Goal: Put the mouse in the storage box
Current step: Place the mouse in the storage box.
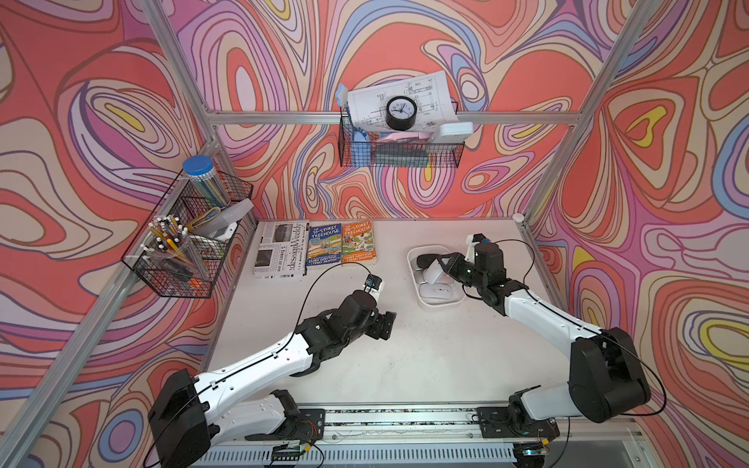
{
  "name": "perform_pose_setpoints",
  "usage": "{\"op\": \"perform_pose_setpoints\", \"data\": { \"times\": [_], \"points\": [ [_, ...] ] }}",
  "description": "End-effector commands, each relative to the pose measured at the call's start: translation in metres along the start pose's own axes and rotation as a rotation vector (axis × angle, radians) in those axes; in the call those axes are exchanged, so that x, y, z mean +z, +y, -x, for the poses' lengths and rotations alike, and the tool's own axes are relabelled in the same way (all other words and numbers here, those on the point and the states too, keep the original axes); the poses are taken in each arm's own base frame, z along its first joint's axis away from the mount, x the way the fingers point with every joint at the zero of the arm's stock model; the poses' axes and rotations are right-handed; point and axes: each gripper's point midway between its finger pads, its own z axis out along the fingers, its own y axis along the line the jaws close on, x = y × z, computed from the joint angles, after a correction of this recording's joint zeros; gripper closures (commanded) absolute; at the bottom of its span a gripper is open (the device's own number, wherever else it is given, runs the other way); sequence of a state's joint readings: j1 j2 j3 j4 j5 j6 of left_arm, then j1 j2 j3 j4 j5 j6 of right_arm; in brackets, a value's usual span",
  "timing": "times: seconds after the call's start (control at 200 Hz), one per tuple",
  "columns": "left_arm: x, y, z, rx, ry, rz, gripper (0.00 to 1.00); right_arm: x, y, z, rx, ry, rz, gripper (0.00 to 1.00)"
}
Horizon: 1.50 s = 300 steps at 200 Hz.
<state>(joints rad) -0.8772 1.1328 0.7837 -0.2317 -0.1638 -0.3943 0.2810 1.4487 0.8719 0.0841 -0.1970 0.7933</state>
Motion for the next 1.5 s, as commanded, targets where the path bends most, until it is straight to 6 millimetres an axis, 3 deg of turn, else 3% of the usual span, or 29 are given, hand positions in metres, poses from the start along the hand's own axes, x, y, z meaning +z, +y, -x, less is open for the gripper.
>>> {"op": "perform_pose_setpoints", "data": {
  "times": [0.0,0.671,1.052,1.317,1.497],
  "points": [
    [-0.003,0.006,-0.003,-0.014,-0.004,0.021,0.08,0.011,-0.017,-0.002,-0.001,-0.031,-0.037,0.76],
    [0.0,0.015,-0.021,-0.029,0.037,0.047,0.07,0.03,-0.071,-0.024,-0.04,-0.071,-0.146,0.75],
    [0.003,0.021,-0.028,-0.048,0.045,0.07,0.06,0.015,-0.092,-0.023,-0.096,-0.106,-0.253,0.52],
    [0.001,0.031,-0.032,-0.068,0.065,0.117,0.07,0.005,-0.092,-0.015,-0.128,-0.133,-0.291,0.5],
    [-0.005,0.054,-0.04,-0.151,0.089,0.221,0.06,-0.001,-0.073,-0.003,-0.197,-0.152,-0.243,0.47]
  ]
}}
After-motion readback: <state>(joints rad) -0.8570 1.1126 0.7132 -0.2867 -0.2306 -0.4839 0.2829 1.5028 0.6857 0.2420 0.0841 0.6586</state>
